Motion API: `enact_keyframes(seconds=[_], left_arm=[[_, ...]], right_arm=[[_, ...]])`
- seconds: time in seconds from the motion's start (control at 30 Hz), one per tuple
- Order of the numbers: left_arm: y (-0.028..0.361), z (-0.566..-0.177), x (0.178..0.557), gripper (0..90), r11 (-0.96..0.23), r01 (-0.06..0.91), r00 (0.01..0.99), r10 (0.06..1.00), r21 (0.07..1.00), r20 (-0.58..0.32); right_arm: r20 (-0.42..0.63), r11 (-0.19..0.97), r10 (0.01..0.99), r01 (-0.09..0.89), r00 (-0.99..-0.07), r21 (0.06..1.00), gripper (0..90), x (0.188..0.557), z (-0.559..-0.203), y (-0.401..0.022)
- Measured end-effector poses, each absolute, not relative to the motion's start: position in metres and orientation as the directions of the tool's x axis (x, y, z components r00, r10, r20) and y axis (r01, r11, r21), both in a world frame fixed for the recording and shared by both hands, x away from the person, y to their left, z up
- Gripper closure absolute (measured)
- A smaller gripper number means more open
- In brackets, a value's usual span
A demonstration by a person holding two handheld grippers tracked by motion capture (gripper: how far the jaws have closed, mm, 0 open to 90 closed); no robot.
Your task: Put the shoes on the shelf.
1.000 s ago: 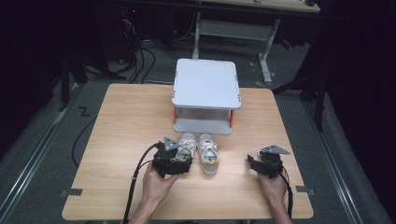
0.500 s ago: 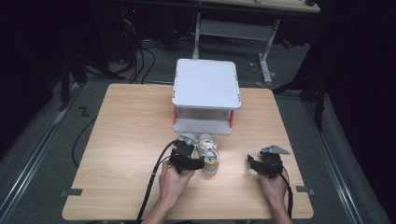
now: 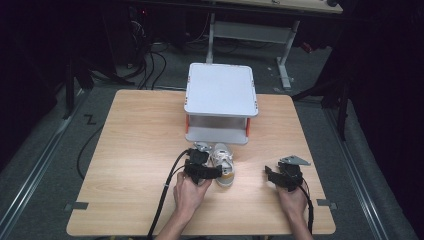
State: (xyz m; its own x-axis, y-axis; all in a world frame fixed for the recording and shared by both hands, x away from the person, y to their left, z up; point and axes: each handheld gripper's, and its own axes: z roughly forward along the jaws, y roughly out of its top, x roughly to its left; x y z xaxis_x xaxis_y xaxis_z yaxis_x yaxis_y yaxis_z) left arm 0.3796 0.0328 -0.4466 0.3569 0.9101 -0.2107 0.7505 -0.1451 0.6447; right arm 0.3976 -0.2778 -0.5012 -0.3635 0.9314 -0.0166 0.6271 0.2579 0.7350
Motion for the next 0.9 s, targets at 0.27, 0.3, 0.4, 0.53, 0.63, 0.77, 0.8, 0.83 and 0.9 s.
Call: enact_keyframes(seconds=[0.27,0.3,0.4,0.53,0.63,0.77,0.8,0.83,0.9], left_arm=[[0.0287,-0.4485,0.3788,31.5,-0.161,0.741,0.350,0.921,0.652,-0.171],[0.0285,-0.4485,0.3786,32.4,-0.163,0.740,0.351,0.921,0.653,-0.168],[0.0278,-0.4480,0.3786,33.5,-0.162,0.743,0.349,0.922,0.650,-0.168],[0.0277,-0.4473,0.3790,34.9,-0.163,0.746,0.350,0.921,0.646,-0.171],[0.0284,-0.4469,0.3795,35.1,-0.159,0.750,0.350,0.919,0.642,-0.181],[0.0289,-0.4465,0.3807,35.4,-0.144,0.759,0.336,0.922,0.635,-0.193],[0.0287,-0.4464,0.3809,35.5,-0.143,0.761,0.334,0.923,0.633,-0.193],[0.0283,-0.4463,0.3810,35.7,-0.144,0.760,0.333,0.924,0.633,-0.190],[0.0270,-0.4468,0.3812,36.1,-0.143,0.760,0.329,0.926,0.634,-0.187]], right_arm=[[-0.017,0.258,0.931,0.627,-0.363,0.735,40.8,0.3976,-0.5012,-0.2777],[-0.017,0.258,0.932,0.627,-0.363,0.735,40.7,0.3976,-0.5012,-0.2777],[-0.017,0.258,0.932,0.627,-0.363,0.735,40.8,0.3976,-0.5012,-0.2777],[-0.017,0.258,0.932,0.627,-0.363,0.735,40.8,0.3976,-0.5012,-0.2777],[-0.017,0.258,0.932,0.627,-0.363,0.735,40.8,0.3976,-0.5012,-0.2777],[-0.017,0.258,0.932,0.627,-0.363,0.735,40.7,0.3976,-0.5012,-0.2776],[-0.017,0.258,0.932,0.627,-0.362,0.735,40.7,0.3976,-0.5012,-0.2776],[-0.017,0.257,0.932,0.627,-0.362,0.735,40.7,0.3976,-0.5012,-0.2776],[-0.017,0.257,0.932,0.627,-0.362,0.735,40.7,0.3976,-0.5012,-0.2776]])
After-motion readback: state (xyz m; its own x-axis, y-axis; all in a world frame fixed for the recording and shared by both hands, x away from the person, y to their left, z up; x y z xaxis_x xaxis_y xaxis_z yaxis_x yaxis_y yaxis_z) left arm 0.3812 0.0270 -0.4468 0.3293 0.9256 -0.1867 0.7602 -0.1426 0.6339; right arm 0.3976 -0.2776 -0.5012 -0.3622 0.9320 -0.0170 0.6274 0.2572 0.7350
